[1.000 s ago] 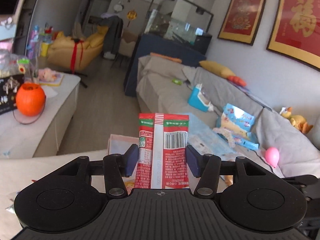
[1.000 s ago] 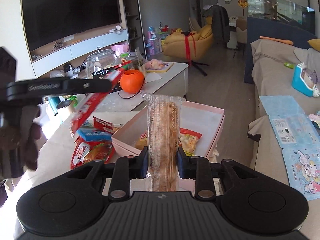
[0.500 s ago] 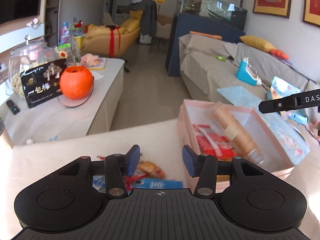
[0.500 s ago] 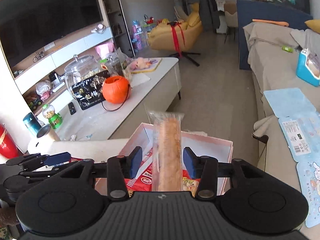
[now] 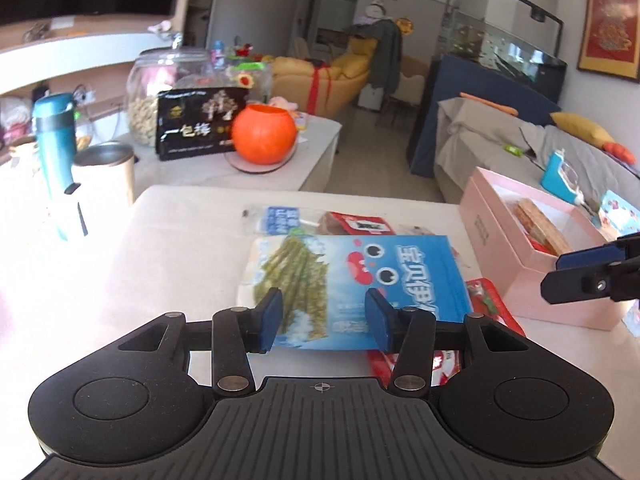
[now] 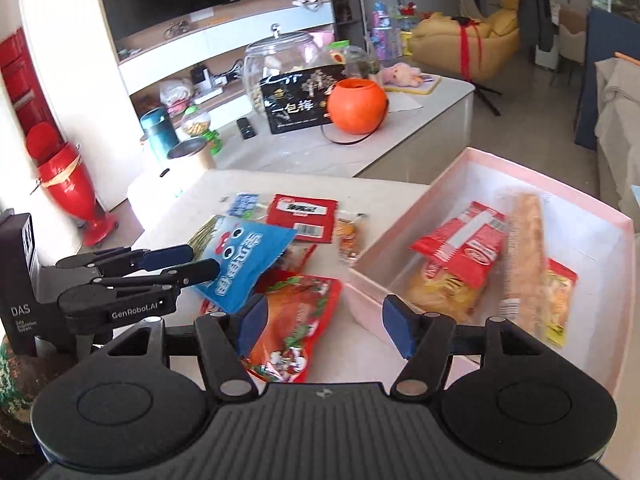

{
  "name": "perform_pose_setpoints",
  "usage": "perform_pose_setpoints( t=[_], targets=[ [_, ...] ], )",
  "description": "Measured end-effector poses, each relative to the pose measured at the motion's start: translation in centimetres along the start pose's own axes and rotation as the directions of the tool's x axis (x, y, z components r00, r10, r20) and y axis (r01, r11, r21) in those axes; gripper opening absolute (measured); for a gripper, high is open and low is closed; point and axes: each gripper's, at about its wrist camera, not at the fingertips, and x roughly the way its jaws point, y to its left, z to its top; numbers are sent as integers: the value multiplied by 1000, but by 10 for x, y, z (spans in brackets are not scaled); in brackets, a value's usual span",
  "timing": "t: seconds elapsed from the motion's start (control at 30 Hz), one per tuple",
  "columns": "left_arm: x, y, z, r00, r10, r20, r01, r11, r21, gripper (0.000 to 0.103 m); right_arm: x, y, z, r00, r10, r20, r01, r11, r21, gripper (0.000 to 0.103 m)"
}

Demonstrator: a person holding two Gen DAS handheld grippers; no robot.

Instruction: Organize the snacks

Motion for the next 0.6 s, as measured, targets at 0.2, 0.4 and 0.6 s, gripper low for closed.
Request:
perform_pose_setpoints(
  t=[0.2,0.4,0.6],
  targets=[
    [-21,32,1,1000,21,23,-17,988,-155,49,44,28,47,999,32,-28,-30,998,57,72],
    [-17,42,-7,970,-234,-64,206,933,-295,49,122,19,102,985,-140,-102,152,982,116,49],
    [-12,41,-8,963,-258,-75,222,922,-317,49,162,23,93,933,-260,-249,265,964,-15,32]
  ],
)
